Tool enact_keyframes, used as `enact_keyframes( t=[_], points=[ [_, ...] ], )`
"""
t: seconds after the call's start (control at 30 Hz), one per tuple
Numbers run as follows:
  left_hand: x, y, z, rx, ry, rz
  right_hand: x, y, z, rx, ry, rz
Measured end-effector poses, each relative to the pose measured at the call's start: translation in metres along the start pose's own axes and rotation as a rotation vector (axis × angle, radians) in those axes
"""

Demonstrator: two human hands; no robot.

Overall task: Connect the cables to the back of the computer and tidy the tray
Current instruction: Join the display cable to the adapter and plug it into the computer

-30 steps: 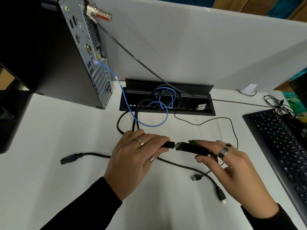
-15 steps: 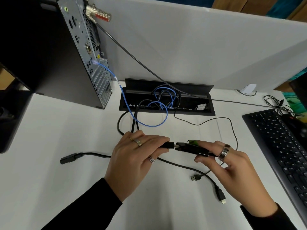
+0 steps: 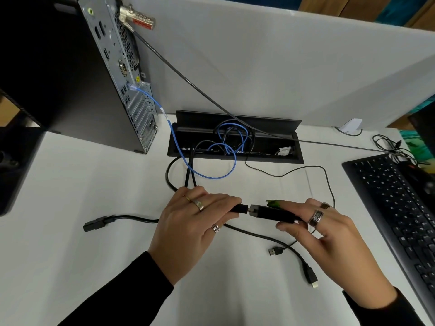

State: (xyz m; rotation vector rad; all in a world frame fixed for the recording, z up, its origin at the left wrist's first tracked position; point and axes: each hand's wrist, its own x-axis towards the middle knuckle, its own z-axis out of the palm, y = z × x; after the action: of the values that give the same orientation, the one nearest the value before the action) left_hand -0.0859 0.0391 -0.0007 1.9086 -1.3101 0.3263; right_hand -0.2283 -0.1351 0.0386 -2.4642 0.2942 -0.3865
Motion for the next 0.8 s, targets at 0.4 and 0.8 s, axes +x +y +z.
enact_keyframes(
  t=[0.4, 0.8],
  points=[
    [-0.0013, 0.0013, 0.0032, 0.02, 0.041, 0.029, -0.0003, 0.0002, -0.0024, -0.082, 0.008, -0.107],
    [0.0018, -0.001, 0.0, 0.073, 0.054, 0.092, -0.0015, 0.0056, 0.0048, -0.063, 0.037, -0.088]
  ],
)
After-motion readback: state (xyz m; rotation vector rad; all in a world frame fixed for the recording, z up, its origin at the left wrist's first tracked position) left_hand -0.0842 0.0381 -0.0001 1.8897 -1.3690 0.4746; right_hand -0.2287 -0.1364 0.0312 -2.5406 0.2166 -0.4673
